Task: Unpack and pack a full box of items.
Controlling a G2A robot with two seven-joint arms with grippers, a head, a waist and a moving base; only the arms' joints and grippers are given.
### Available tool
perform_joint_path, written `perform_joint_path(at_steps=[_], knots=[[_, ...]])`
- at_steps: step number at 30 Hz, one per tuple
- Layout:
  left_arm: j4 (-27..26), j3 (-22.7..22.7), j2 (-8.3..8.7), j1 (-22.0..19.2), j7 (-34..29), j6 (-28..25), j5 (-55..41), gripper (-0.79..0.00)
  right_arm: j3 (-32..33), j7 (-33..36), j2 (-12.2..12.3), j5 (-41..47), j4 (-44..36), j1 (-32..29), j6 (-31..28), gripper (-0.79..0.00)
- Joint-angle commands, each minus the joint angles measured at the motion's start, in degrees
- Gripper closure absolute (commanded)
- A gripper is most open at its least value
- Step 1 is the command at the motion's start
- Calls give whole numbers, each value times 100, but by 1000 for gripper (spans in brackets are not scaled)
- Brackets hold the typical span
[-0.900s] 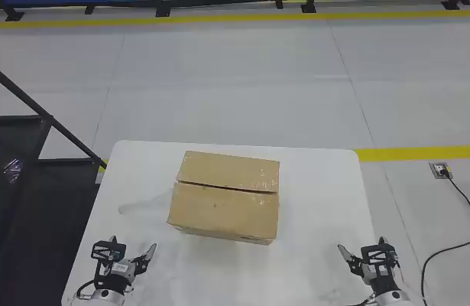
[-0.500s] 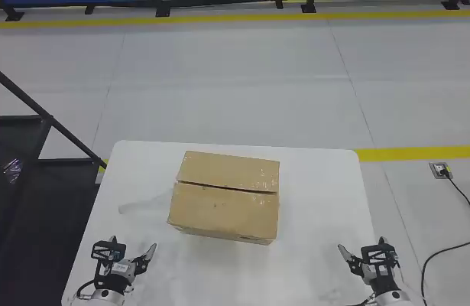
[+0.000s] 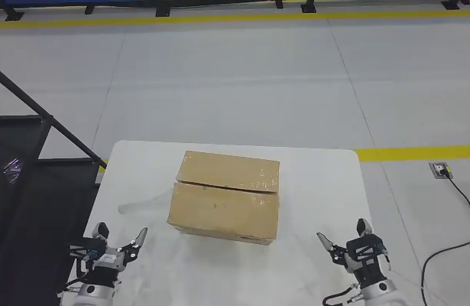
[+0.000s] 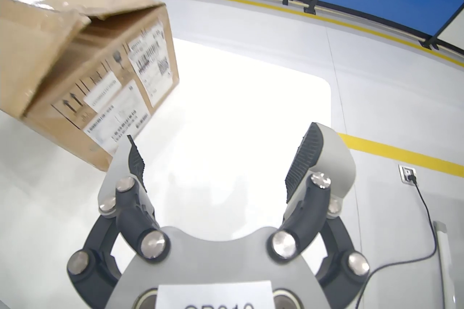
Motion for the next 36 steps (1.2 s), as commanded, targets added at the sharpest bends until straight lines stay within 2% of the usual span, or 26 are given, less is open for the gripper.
perform_joint_path(at_steps=[1, 4, 6, 16, 21, 27, 31, 36], knots=[[-45, -156, 4, -27, 46, -162, -246, -785, -81, 93, -11, 60, -193, 110, -49, -785], [-87, -316, 12, 0, 90, -386, -443, -785, -259, 356, -32, 2, -399, 349, -4, -785], [-87, -316, 12, 0, 90, -386, -443, -785, -351, 570, -37, -381, -480, 502, 135, -785], [-88, -302, 10, -13, 57, -406, -481, -785, -386, 553, -39, -308, -494, 505, 47, -785], [47, -201, -2, -441, -301, -618, -891, -785, -563, 751, -78, 1314, -238, 1017, -901, -785], [245, -204, 14, -820, -637, -1044, -1184, -785, -679, 1870, -113, 3787, 1009, 2268, -1950, -785], [302, -217, 15, -890, -714, -1057, -1164, -785, -840, 2617, -119, 4828, 1778, 2892, -2429, -785], [342, -207, 11, -906, -753, -1083, -1170, -785, -1129, 3421, -139, 5844, 2441, 3425, -2748, -785]])
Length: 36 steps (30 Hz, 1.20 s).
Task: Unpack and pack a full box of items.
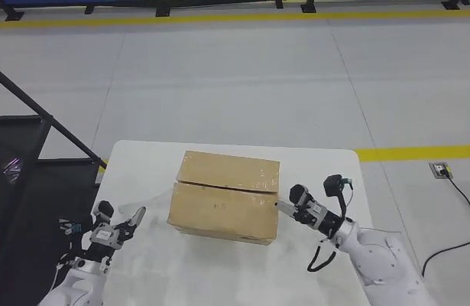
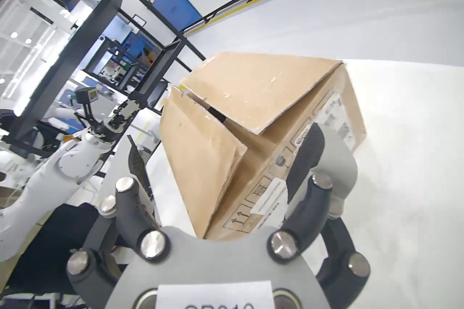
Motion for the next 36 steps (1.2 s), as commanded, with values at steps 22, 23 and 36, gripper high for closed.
perform_joint_path(at_steps=[22, 23, 36], knots=[[-368, 169, -52, 47, 155, 29, -50, -785, 1, 3214, 389, 3388, -789, 21, -1056, -785], [-411, 157, -50, 71, 151, -62, -96, -785, -16, 3246, 441, 3258, -928, -50, -1024, -785], [-67, 15, 138, 305, -573, -2256, 1015, -785, -737, 3130, 801, 1463, -1048, -192, -1044, -785]])
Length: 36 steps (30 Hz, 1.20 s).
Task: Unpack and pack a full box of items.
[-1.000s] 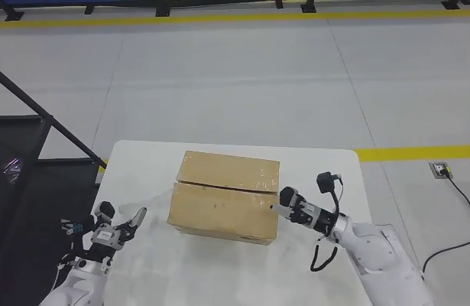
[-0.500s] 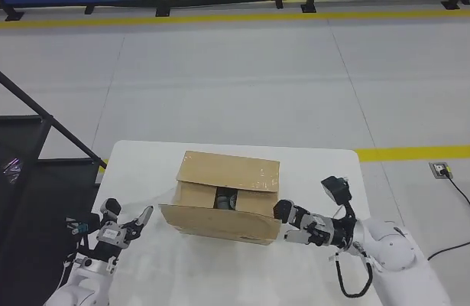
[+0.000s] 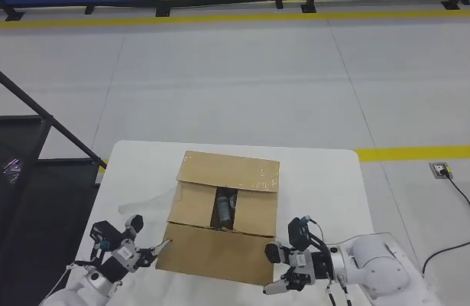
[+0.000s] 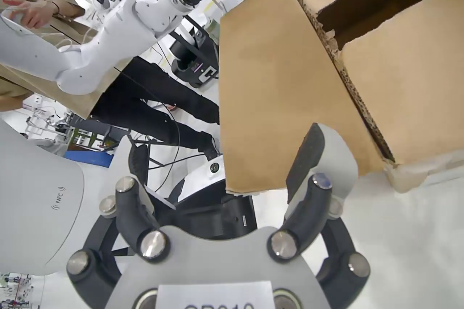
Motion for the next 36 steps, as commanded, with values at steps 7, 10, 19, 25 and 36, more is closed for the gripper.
perform_joint_path(at_steps=[7, 10, 19, 25, 36], knots=[[362, 282, 37, -162, -18, -32, 886, -785, 16, -1208, -85, 1395, -60, 395, 1173, -785], [384, 303, 40, -179, 4, -39, 904, -785, 16, -1208, -85, 1395, -60, 395, 1173, -785], [384, 303, 40, -179, 4, -39, 904, -785, -50, -1265, -96, 1613, -90, 305, 1234, -785], [384, 303, 40, -179, 4, -39, 904, -785, -516, -1656, -247, 2487, 761, 692, 2232, -785], [384, 303, 40, -179, 4, -39, 904, -785, -1158, -2493, -587, 2921, 2334, 1639, 2622, -785]])
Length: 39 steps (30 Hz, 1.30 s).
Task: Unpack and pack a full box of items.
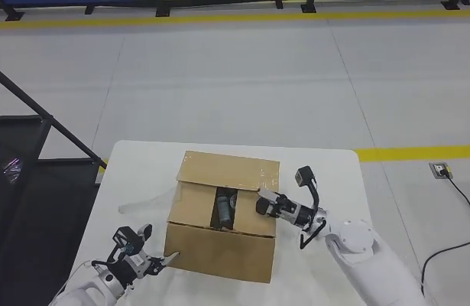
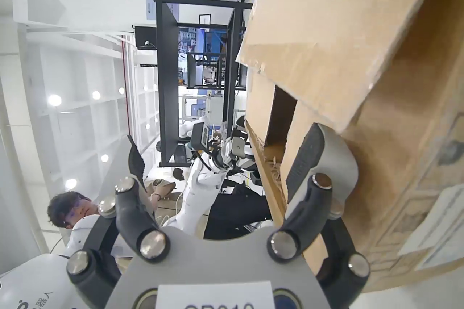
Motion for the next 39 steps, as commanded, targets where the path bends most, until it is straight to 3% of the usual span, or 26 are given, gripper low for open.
perform_joint_path(at_steps=[1, 8, 13, 16, 20, 31, 35, 39], knots=[[0, 0, 0, 0, 0, 0, 0, -785, -55, -305, -52, -81, 115, 124, -10, -785], [0, 0, 0, 0, 0, 0, 0, -785, -117, -1331, -196, -595, -30, 426, -300, -785], [0, 0, 0, 0, 0, 0, 0, -785, -309, -2610, -325, -1832, -160, 799, 360, -785], [0, 0, 0, 0, 0, 0, 0, -785, -495, -2856, -445, -2079, 154, 1181, 672, -785], [0, 0, 0, 0, 0, 0, 0, -785, -777, -3210, -654, -2164, 875, 1689, 646, -785], [0, 0, 0, 0, 0, 0, 0, -785, -1532, -3484, -1321, -1988, 2937, 2621, 698, -785], [0, 0, 0, 0, 0, 0, 0, -785, -1535, -3519, -1458, -1887, 3297, 2752, 334, -785], [0, 0, 0, 0, 0, 0, 0, -785, -1371, -3217, -1456, -1715, 2975, 2624, -494, -785]])
